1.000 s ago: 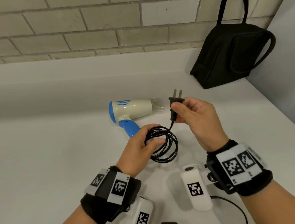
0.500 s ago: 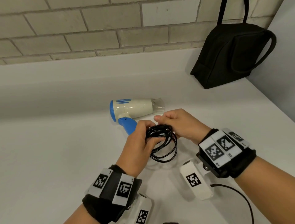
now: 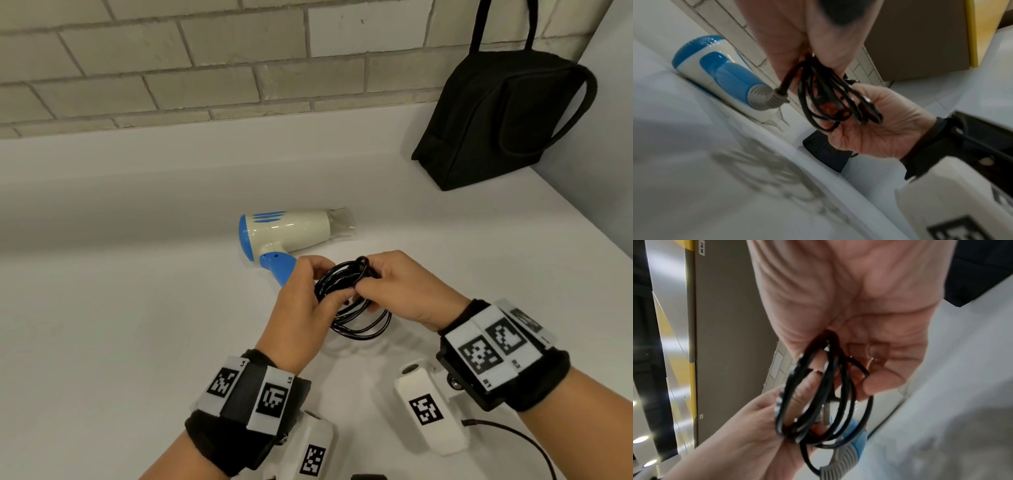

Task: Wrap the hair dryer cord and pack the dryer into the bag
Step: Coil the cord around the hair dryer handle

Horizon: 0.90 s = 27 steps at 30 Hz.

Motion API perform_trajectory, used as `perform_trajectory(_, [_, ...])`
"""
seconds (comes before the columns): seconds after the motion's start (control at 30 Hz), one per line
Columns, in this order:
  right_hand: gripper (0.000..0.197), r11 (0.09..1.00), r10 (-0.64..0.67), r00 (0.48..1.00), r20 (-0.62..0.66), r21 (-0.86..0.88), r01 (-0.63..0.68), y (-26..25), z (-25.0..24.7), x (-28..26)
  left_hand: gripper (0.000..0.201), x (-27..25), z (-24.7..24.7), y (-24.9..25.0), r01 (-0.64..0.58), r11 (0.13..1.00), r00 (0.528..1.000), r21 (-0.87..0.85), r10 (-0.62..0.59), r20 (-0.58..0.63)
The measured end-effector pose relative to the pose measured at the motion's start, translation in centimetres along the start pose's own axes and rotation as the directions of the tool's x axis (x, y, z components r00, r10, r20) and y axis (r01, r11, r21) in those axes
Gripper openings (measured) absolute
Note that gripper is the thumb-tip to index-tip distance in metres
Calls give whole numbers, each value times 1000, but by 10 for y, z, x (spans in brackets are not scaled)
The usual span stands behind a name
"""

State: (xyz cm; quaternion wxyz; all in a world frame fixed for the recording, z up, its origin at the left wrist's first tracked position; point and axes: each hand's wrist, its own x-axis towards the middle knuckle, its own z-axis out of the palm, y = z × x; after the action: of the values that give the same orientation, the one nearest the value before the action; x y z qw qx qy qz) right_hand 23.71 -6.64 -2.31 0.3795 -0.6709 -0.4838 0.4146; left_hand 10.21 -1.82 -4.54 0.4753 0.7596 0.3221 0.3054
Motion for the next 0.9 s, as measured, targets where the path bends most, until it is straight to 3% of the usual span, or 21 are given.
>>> perform_trajectory(0.17, [16, 988, 14, 996, -92, 151, 0, 8, 4, 2, 20, 3, -7, -1, 183, 982, 983, -45, -182, 14])
perform_trajectory(0.3, [33, 933, -19, 992, -126, 355, 63, 7, 4, 2, 27, 7, -13, -1, 312, 893, 948, -324, -316, 43])
perform_trajectory(0.37, [34, 902, -69, 989, -130, 416, 117, 5, 6, 1, 45, 8, -13, 0, 329, 811, 940, -484, -329, 87])
perform_trajectory(0.47, [35, 888, -141, 979, -148, 419, 191, 4, 10, -1, 48, 9, -13, 0, 322, 741, 943, -590, -304, 134])
perform_trajectory(0.53, [40, 914, -211, 958, -195, 308, 264, 7, 12, 0, 44, 8, -12, -1, 328, 717, 943, -615, -291, 164])
perform_trajectory(0.63, [39, 920, -388, 893, -226, -38, 390, 10, 13, 0, 35, 6, -12, -3, 328, 696, 944, -639, -276, 184])
perform_trajectory(0.77, [22, 773, -607, 774, -179, -359, 523, 4, 12, -2, 38, 6, -13, 2, 300, 732, 954, -611, -252, 165])
perform_trajectory(0.9, [15, 641, -713, 685, -150, -534, 551, -3, 10, -4, 31, 7, -13, 7, 217, 784, 967, -582, -255, 17])
